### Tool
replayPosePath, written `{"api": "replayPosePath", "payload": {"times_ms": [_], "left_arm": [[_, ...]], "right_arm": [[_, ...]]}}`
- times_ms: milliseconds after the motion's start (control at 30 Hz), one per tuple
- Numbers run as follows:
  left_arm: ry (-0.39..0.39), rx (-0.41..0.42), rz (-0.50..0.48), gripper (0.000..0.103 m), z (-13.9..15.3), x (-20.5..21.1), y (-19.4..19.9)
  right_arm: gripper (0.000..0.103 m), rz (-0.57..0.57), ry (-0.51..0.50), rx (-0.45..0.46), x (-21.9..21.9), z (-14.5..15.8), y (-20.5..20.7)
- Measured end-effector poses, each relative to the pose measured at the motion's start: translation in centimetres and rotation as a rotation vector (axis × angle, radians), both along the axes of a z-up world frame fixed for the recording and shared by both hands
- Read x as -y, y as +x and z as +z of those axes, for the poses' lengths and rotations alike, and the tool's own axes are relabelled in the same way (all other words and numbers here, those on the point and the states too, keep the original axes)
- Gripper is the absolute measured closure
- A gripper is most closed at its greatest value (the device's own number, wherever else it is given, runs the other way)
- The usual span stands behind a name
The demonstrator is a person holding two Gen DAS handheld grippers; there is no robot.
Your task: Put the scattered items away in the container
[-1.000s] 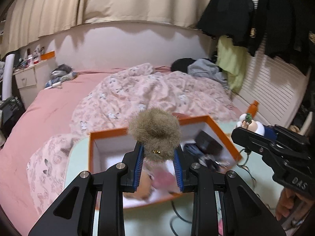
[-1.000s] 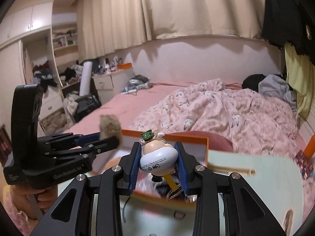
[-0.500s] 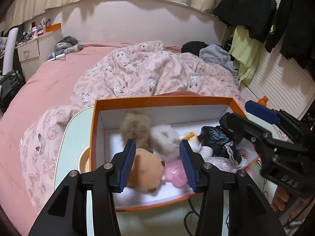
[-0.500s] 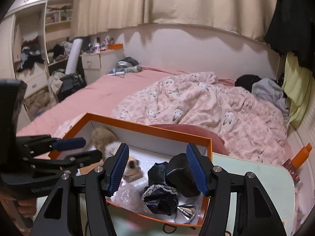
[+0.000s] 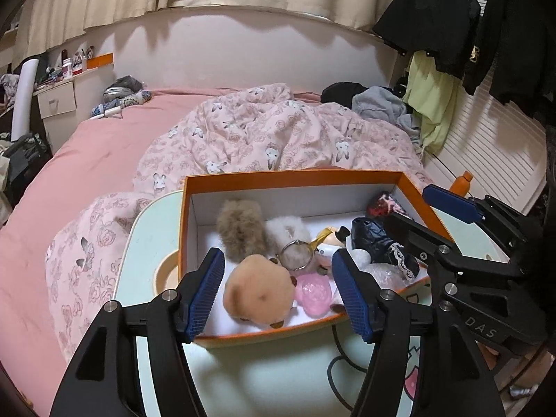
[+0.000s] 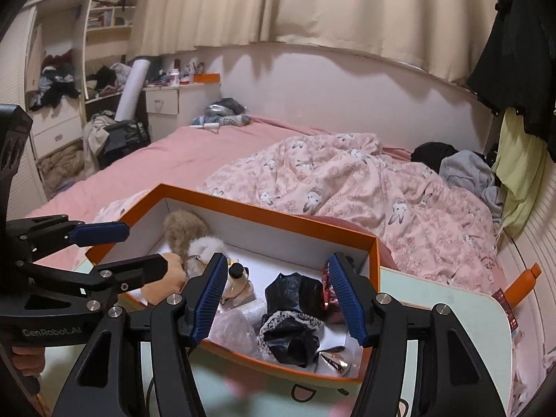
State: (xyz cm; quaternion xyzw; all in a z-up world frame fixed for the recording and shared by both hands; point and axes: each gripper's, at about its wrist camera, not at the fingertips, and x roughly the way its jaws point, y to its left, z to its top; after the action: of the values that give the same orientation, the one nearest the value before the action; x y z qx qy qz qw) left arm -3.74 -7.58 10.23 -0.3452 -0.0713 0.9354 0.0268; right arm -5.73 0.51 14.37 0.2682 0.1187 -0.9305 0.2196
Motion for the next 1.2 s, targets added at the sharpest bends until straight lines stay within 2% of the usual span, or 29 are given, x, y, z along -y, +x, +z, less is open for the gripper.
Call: {"api": "replayPosePath", "payload": {"times_ms": [100,300,333,433,500,600,800,833,900,933,1000,1033,1100,1200], "left_arm": [[-0.021,-0.02,0.003,0.038,0.3,-0.3,0.7],[-0.002,-0.049,-0.024,0.038,0.7,-1.0,3.3],[-0.009,-0.054,-0.03,0.034,0.6,-1.2,3.9],[-0.031,-0.07,-0.041,0.026,0.1,-2.1,5.8],[-0.034,-0.07,-0.052,0.024,-0.7,-2.9,6.9],[-0.082,-0.012,-0.092,0.024,-2.4,-4.6,7.4],[-0.207,0.108,-0.068,0.024,-6.4,-7.6,6.3],[-0.203,0.099,-0.065,0.023,-6.6,-7.8,6.4],[-0.19,0.08,-0.045,0.022,-6.8,-8.0,6.6],[-0.179,0.074,-0.037,0.022,-6.8,-7.9,6.6],[-0.134,0.075,-0.033,0.02,-7.0,-7.6,6.5],[-0.127,0.082,-0.029,0.01,-7.1,-7.5,6.4],[-0.127,0.105,-0.021,0.0,-7.3,-7.5,6.1],[-0.121,0.104,-0.021,0.0,-7.5,-7.5,6.0]], "right_arm": [[0.042,-0.004,0.004,-0.016,-0.2,0.2,0.7],[0.042,-0.018,-0.012,-0.045,-1.9,0.9,3.5],[0.042,-0.017,-0.009,-0.042,-2.3,0.9,4.0],[0.035,-0.03,-0.013,-0.025,-3.7,0.4,5.7],[0.027,-0.044,-0.03,-0.004,-4.9,-0.4,7.0],[0.025,-0.098,-0.029,0.046,-6.6,-2.6,8.2],[0.021,-0.201,-0.022,0.2,-8.6,-7.0,7.8],[0.02,-0.217,-0.028,0.214,-9.0,-7.1,7.5],[0.009,-0.237,-0.041,0.23,-9.5,-7.4,7.2],[0.008,-0.246,-0.041,0.234,-9.7,-7.6,7.2],[0.001,-0.253,-0.024,0.259,-9.6,-8.1,7.0],[0.0,-0.255,-0.003,0.267,-9.4,-8.4,6.9],[0.0,-0.256,0.028,0.261,-9.0,-8.5,7.0],[0.0,-0.254,0.03,0.258,-9.1,-8.5,7.3]]}}
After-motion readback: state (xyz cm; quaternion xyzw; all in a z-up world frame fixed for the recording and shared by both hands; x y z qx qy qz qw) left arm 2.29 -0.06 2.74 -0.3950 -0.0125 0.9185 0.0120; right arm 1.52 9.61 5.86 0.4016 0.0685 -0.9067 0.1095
